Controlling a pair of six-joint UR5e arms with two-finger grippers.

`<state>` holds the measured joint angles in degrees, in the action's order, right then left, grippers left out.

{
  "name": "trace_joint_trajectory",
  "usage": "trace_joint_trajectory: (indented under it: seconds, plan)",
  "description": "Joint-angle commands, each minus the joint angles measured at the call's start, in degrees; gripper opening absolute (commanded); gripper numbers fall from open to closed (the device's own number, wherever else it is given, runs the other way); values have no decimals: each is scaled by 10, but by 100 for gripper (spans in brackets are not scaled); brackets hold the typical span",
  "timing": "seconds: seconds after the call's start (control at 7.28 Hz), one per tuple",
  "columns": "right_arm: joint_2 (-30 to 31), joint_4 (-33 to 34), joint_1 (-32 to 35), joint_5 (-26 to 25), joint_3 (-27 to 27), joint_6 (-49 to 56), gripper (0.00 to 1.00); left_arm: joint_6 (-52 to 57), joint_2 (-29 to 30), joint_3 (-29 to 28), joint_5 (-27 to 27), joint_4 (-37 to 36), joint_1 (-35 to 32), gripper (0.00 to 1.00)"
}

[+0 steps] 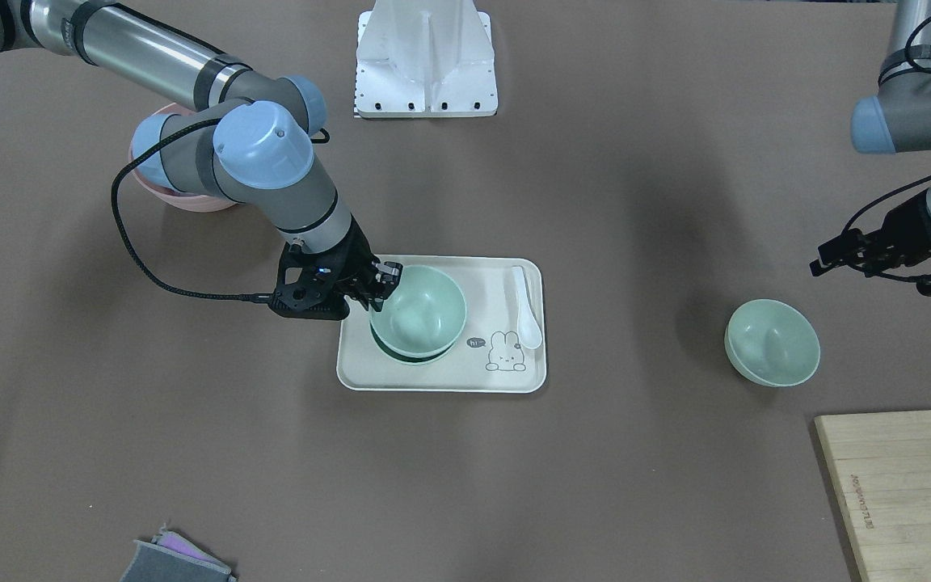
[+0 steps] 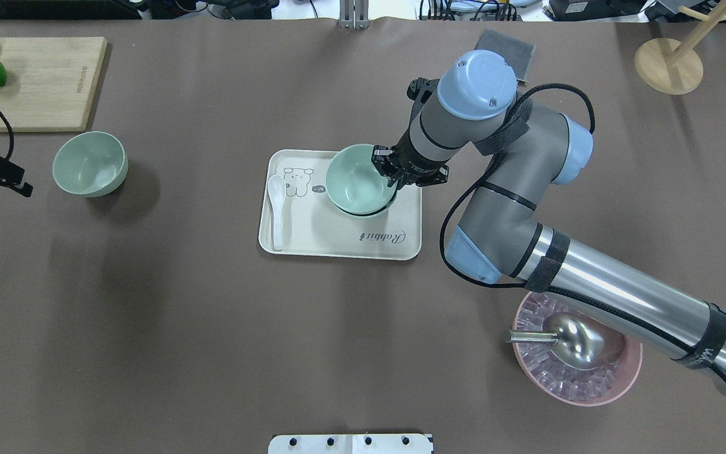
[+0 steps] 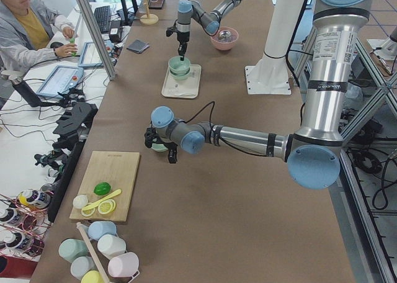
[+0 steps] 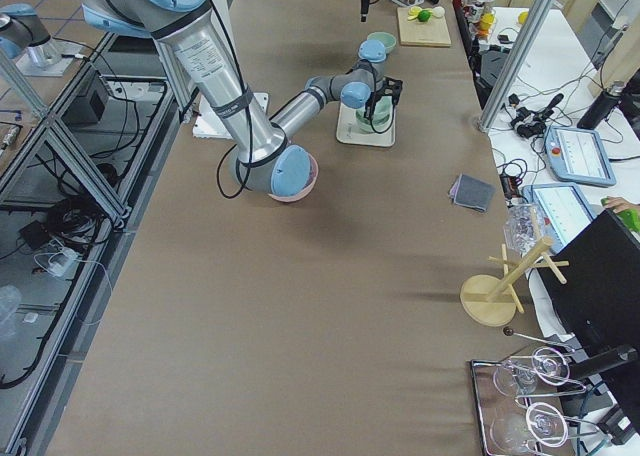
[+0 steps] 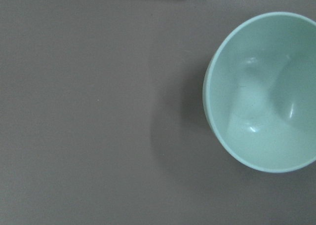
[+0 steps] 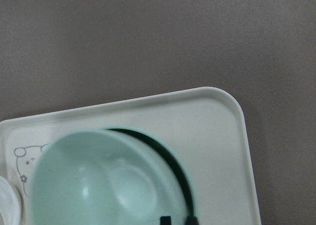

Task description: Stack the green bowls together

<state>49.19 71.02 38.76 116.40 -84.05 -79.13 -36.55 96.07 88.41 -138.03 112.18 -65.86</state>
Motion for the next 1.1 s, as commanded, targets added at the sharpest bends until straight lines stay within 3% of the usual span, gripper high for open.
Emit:
trace_joint_trajectory:
  seconds: [0.0, 0.14, 0.27, 0.41, 0.82, 0.96]
  plan:
    - [0, -14, 6, 6, -1, -9, 100, -42, 41, -27, 9, -1, 24, 98]
    - [6, -12, 31, 34, -19, -7, 100, -42, 58, -43, 9, 0, 25, 98]
    - [43, -12, 68, 91, -44, 0, 100, -42, 81, -70, 9, 0, 25, 97]
    - [86, -12, 93, 115, -74, 39, 100, -41, 104, -99, 9, 0, 25, 94]
    - [124, -14, 99, 109, -89, 59, 100, -42, 112, -127, 14, 1, 25, 72]
    - [129, -14, 99, 108, -92, 59, 100, -43, 118, -139, 14, 1, 30, 69]
